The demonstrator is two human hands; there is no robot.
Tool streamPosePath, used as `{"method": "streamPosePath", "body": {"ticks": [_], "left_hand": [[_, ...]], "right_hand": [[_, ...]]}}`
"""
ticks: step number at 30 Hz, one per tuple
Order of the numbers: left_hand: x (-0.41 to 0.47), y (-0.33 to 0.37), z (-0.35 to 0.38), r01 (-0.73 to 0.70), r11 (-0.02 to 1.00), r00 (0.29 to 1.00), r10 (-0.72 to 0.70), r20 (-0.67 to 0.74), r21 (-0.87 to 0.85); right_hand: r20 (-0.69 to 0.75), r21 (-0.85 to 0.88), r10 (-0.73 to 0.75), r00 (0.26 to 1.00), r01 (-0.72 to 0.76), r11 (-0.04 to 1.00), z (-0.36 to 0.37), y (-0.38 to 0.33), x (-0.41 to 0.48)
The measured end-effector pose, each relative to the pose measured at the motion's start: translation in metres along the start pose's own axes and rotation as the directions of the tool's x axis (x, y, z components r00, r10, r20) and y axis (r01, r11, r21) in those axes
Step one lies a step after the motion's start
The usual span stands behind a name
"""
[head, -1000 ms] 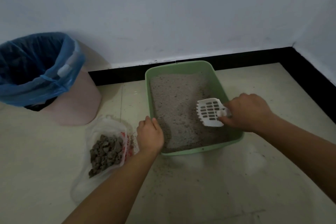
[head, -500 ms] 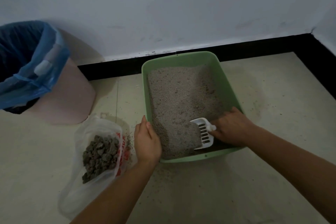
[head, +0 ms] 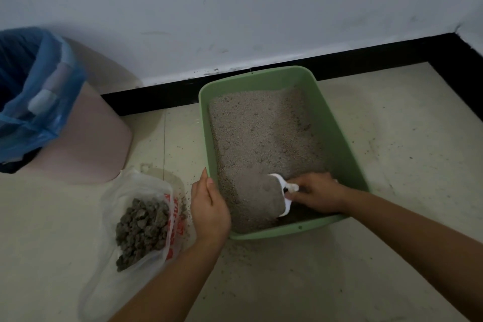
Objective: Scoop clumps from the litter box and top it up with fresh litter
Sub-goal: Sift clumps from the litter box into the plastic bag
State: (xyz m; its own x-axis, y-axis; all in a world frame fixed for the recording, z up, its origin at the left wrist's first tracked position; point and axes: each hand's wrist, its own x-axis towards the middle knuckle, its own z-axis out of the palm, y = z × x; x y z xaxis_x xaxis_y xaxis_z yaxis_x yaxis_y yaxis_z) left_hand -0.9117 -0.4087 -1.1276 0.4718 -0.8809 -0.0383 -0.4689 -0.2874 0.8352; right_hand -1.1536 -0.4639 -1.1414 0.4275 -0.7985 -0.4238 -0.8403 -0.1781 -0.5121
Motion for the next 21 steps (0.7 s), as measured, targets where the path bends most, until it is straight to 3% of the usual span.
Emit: {"method": "streamPosePath", "body": {"ticks": [9,16,21], "left_hand": [[0.0,0.0,-0.001,0.016,1.0,1.0,-0.016,-0.008,-0.021],[0.001,-0.001,0.0,0.048,0.998,0.999,-0.048,0.01,-0.031],[0.001,0.001,-0.001,0.048,0.998,0.999,-0.047,0.012,-0.027]], "right_hand": [[-0.164,0.117,-0.041,0.986,0.06,0.991,-0.003,-0.002,0.0],[-0.126,0.033,-0.125,0.984,0.13,0.991,0.002,-0.02,-0.002],[-0.143,0.054,-0.107,0.984,0.115,0.992,-0.002,-0.017,0.0]]}}
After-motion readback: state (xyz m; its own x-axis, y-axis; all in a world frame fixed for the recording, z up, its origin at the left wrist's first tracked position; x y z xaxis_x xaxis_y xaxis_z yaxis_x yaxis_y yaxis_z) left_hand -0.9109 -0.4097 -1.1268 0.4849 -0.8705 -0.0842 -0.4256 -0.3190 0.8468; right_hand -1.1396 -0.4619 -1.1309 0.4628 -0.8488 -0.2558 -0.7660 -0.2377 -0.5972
